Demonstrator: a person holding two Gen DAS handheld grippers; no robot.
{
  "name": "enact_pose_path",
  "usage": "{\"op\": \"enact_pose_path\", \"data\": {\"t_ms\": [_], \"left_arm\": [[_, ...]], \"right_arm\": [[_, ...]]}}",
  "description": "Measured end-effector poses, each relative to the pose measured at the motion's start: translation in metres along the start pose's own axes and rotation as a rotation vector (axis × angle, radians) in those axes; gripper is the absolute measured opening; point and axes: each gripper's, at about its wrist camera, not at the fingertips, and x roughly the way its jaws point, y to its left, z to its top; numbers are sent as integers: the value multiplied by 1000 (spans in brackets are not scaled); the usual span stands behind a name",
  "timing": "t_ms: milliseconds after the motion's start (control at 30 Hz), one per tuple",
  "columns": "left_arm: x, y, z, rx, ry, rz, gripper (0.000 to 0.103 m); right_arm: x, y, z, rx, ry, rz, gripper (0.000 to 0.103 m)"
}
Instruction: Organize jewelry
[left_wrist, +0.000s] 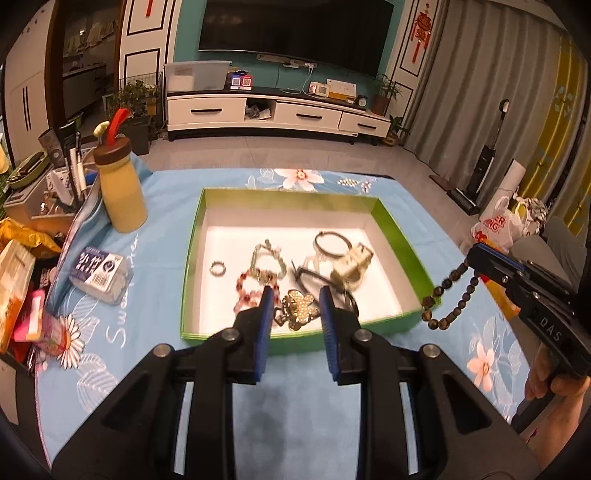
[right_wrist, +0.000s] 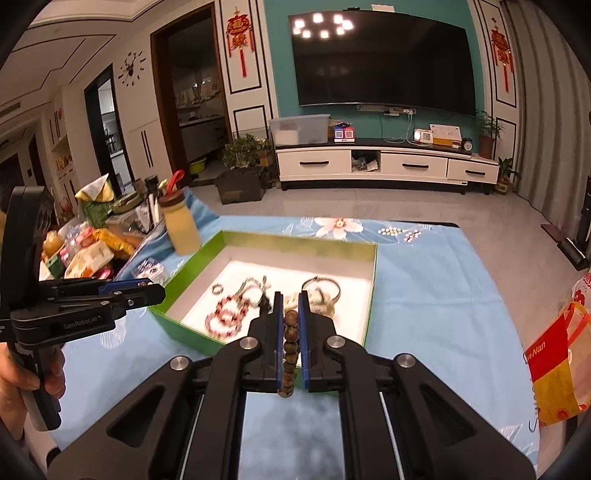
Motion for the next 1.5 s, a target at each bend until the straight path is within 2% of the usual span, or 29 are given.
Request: {"op": "enact_pose_path", "data": {"t_ms": [200, 400, 533, 567, 600, 633, 700, 767, 833, 867, 933, 1033, 1133, 1333, 1500], "left_arm": [[33, -4, 22, -7, 30, -3, 25], [80, -4, 26, -18, 116, 14, 25], [99, 3, 30, -37, 146, 20, 26], [103, 4, 31, -37, 157, 16, 29], [106, 5, 32, -43, 172, 9, 49], [107, 6, 32, -43, 171, 16, 64], [105, 6, 33, -24, 160, 46, 68], [102, 8, 34, -28, 160, 54, 72], [96, 9, 35, -41, 168, 63, 84], [93, 10, 36, -44, 175, 65, 86], [87, 8, 40, -39, 195, 72, 91], [77, 6, 46, -22, 220, 99, 99], [66, 5, 55, -32, 256, 121, 101], [51, 3, 70, -27, 318, 170, 101], [42, 2, 79, -20, 361, 225, 101]], "right_arm": [[26, -10, 16, 20, 16, -6, 7], [60, -20, 8, 36, 82, -36, 7], [79, -27, 4, 47, 120, -50, 7], [85, -29, 3, 45, 139, -56, 7], [89, -30, 2, 45, 156, -61, 8], [92, -30, 1, 46, 169, -64, 15], [95, -34, 1, 57, 179, -74, 28], [90, -35, 3, 64, 170, -69, 29], [86, -35, 5, 64, 173, -72, 29], [82, -35, 8, 66, 185, -68, 34], [78, -34, 13, 72, 206, -68, 62], [67, -27, 27, 57, 239, -62, 75], [66, -21, 38, 47, 297, -65, 91], [79, -14, 55, 93, 518, -44, 101], [75, -6, 68, 67, 553, -109, 102]]}}
